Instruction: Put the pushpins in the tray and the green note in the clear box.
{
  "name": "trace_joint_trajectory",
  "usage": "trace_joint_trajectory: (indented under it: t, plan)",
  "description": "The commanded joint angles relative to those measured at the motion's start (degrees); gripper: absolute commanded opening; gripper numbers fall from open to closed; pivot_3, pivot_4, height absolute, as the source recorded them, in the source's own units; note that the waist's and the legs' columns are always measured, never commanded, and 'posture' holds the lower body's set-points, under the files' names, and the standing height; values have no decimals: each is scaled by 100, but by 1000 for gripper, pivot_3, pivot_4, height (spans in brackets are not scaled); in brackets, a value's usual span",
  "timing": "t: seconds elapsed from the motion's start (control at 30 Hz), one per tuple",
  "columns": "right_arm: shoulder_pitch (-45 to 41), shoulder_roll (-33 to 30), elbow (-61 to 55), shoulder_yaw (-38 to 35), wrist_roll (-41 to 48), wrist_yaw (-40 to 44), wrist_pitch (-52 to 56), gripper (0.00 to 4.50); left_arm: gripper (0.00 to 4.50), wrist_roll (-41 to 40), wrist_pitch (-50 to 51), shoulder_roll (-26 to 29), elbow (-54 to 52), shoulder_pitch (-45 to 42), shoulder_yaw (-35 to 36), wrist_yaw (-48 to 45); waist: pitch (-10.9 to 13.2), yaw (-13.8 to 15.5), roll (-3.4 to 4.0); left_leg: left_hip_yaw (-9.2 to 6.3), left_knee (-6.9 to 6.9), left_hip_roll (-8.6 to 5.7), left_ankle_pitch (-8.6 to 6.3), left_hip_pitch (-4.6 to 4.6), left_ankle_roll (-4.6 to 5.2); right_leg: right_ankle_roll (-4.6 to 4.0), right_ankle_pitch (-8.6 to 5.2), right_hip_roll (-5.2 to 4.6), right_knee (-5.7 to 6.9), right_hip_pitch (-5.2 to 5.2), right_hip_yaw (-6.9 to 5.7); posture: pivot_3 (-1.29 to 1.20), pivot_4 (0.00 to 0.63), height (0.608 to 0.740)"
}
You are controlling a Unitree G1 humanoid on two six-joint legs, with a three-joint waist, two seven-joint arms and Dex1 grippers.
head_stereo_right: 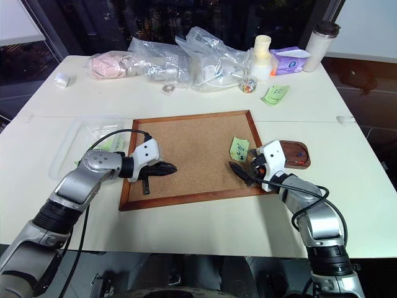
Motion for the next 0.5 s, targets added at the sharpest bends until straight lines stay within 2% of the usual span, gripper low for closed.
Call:
trace_joint_trajectory:
  t: [0.03,0.07,0.17,0.27,0.3,0.5]
  plan:
    - [-152,57,76,19,-89,69,-247,3911,0,193,121,17,119,122,-105,71,0,-4,0,0,0,0,0,0,0,0,0,0,0,0,0,0,150,735]
    - [-164,62,110,31,-110,81,-277,3604,0,193,125,18,114,126,-103,73,0,-3,0,0,0,0,0,0,0,0,0,0,0,0,0,0,150,735]
    - [-175,79,156,27,-123,102,-340,2105,0,184,150,21,83,147,-89,84,0,-2,0,0,0,0,0,0,0,0,0,0,0,0,0,0,150,735]
    - [-174,107,166,4,-113,93,-380,424,0,180,175,29,53,167,-88,86,0,-6,0,1,0,0,0,0,0,0,0,0,0,0,0,0,150,735]
    - [-174,116,167,-2,-116,94,-386,42,0,178,185,29,46,169,-87,87,0,-10,0,0,0,0,0,0,0,0,0,0,0,0,0,0,150,735]
    - [-113,148,50,-105,-90,50,-347,42,0,194,212,53,8,176,-102,67,0,-12,0,1,-1,2,0,0,0,0,0,1,-1,-1,0,0,150,735]
